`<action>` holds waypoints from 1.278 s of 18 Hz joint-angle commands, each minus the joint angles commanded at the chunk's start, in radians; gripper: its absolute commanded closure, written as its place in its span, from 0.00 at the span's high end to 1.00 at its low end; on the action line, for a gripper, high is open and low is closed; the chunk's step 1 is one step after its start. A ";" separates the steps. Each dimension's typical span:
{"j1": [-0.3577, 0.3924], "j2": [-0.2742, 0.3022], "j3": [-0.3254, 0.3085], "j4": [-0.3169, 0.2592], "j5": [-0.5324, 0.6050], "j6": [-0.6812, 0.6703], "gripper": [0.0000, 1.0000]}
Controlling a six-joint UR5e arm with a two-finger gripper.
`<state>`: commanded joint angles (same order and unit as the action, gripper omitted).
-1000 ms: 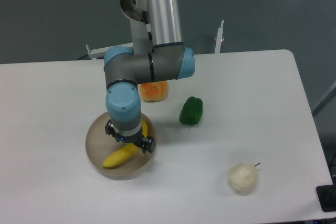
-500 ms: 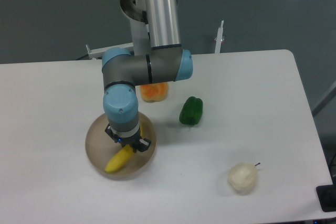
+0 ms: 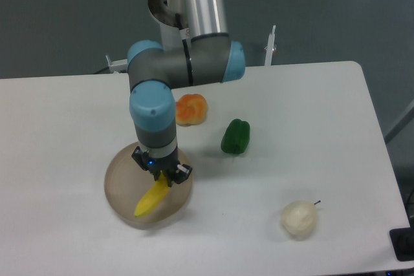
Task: Pick up the banana from the plate
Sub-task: 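Lift the banana up off the plate, then carry the held banana away from the plate toward the pear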
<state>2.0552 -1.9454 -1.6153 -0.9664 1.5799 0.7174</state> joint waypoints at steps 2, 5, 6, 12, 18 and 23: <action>0.064 0.028 0.020 -0.005 -0.008 0.042 0.00; 0.135 0.029 0.034 -0.008 -0.008 0.151 0.00; 0.158 0.034 0.038 -0.009 -0.011 0.171 0.00; 0.288 0.005 0.075 -0.035 -0.005 0.397 0.00; 0.352 -0.013 0.074 -0.126 -0.001 0.571 0.00; 0.378 -0.037 0.066 -0.127 0.002 0.718 0.00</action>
<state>2.4329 -1.9819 -1.5494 -1.0937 1.5815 1.4356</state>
